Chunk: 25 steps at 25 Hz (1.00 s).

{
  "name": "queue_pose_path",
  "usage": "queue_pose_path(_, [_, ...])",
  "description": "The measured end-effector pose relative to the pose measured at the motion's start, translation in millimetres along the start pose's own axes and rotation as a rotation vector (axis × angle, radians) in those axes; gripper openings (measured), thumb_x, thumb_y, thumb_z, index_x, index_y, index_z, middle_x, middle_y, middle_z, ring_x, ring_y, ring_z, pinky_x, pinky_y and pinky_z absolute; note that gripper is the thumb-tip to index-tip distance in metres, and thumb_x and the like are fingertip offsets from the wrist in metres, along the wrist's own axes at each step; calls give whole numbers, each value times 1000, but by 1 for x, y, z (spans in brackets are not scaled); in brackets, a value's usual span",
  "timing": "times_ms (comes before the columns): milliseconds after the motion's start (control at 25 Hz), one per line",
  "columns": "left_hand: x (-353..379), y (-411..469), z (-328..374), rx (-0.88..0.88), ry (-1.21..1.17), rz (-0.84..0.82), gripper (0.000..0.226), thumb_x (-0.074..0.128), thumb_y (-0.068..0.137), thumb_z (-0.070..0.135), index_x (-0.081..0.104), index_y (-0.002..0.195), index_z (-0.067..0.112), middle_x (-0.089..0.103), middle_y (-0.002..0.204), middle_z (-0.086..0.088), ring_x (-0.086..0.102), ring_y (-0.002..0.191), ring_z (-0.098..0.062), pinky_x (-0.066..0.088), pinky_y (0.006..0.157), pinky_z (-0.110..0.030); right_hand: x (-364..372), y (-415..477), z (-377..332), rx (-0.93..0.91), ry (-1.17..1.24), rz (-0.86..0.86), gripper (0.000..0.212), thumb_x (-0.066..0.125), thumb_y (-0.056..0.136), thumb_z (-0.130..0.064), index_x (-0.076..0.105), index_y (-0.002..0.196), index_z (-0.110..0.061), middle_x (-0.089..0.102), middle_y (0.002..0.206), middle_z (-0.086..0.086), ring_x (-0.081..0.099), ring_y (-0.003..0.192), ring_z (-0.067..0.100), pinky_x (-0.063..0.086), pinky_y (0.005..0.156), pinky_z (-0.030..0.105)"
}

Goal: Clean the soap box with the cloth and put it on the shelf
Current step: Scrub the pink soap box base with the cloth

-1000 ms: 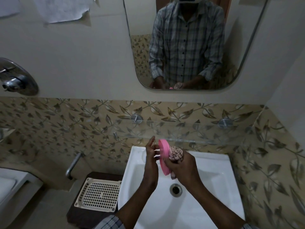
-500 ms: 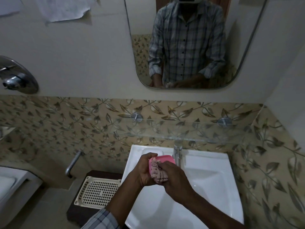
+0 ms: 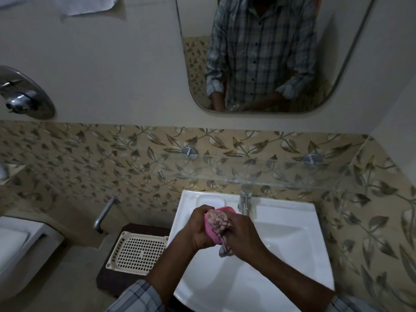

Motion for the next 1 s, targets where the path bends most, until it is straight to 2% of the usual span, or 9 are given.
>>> queue_pose_path(80, [-6,-6,14,-48,65,28,43,49,81,26,70,93,-9,67,95,-26,58,92,-41,51,86,-52,-15,-4,2,-517,-494,-40,54,68,51,4,77,103,-9,77,86,6,74,76,23,54,96,50])
queue_pose_path(160, [-2,-5,14,-20,79,57,41,51,78,27,72,91,-6,68,94,-26,60,89,-42,54,80,-59,-30,-2,11,-699,-687,-72,51,78,48,7,79,95,-11,76,81,4,73,72,22,50,98,56])
queue_pose_path(280, [4,8,-7,239,155,224,36,48,84,33,68,83,2,67,76,-19,64,79,-34,55,72,-38,-21,4,9,-210,-237,-58,38,63,62,1,70,70,-36,68,60,-1,67,56,12,60,59,38])
queue_pose_path(400, [9,11,-14,725,350,299,37,41,96,45,70,110,25,76,97,0,71,96,-21,56,71,-26,-8,14,3,407,484,3,22,55,79,-3,75,82,-13,76,76,16,76,71,29,63,66,51])
queue_pose_path(480, [21,5,-9,900,417,231,35,36,103,38,57,131,37,70,118,8,68,107,-7,56,75,-17,-17,19,-5,507,791,66,19,60,80,-5,75,92,-3,76,86,25,76,76,37,63,65,48])
queue_pose_path(600, [31,0,-8,1011,547,167,64,48,92,55,35,148,27,52,139,-5,62,119,-12,58,86,-26,-29,22,-16,352,676,48,27,81,74,-27,78,94,-10,78,88,17,77,81,31,62,75,43])
queue_pose_path(760, [22,2,-12,970,607,44,76,61,82,54,28,148,38,43,148,20,51,132,-2,54,96,-28,-31,14,-9,304,474,109,31,88,69,-30,76,92,-13,78,81,12,76,74,29,63,73,51])
queue_pose_path(880, [7,4,3,606,180,81,52,50,93,44,50,141,23,48,151,-13,53,131,-30,46,104,-46,-44,14,-2,-25,-28,170,32,90,65,-30,72,88,-16,74,79,0,71,71,21,60,63,40])
queue_pose_path(1000, [12,0,9,37,-126,-81,96,43,83,76,51,136,-3,52,135,-38,52,114,-56,34,95,-71,-42,8,-4,-605,-621,146,32,86,69,-35,74,89,-12,69,79,4,66,68,25,56,59,33])
Point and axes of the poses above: each hand's wrist, its own y-axis towards the middle knuckle, its own x-axis out of the palm, z = x × y, the point moved 3 cm from there along y, towards the middle knuckle
